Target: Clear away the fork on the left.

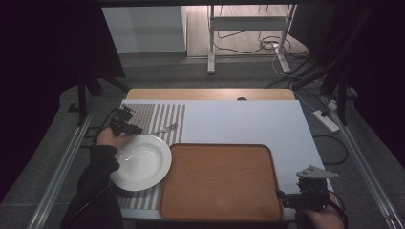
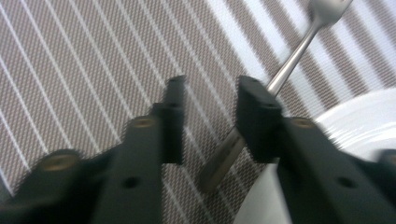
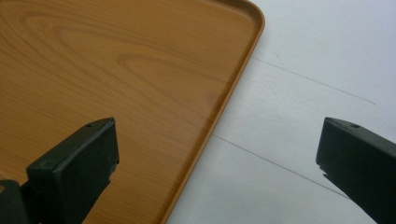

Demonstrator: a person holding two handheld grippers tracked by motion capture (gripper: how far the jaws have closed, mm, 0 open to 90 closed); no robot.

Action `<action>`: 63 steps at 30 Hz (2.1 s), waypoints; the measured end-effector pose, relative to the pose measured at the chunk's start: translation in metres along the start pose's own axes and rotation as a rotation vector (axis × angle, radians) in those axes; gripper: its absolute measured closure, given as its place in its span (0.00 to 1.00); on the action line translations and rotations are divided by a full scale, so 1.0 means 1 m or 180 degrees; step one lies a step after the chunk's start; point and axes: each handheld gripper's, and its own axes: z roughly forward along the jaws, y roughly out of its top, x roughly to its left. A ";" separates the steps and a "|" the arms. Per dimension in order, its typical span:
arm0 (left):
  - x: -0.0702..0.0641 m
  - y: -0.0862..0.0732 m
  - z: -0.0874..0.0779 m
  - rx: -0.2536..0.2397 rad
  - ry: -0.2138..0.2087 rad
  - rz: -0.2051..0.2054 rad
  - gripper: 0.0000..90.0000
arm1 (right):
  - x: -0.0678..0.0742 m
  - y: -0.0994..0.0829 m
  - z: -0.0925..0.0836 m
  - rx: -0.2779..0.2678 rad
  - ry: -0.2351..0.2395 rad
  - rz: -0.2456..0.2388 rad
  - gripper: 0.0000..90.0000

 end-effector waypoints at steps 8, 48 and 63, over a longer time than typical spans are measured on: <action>-0.015 0.017 0.010 -0.0067 -0.0093 0.0115 0.21 | 0.000 0.000 0.000 0.0010 -0.0005 -0.0002 0.00; -0.037 0.037 0.034 0.0229 -0.0157 0.0772 0.96 | 0.001 0.000 0.000 0.0030 -0.0012 -0.0033 0.00; -0.051 0.049 0.023 0.0009 -0.0131 0.0873 0.96 | 0.001 0.000 0.001 0.0032 -0.0013 -0.0032 0.00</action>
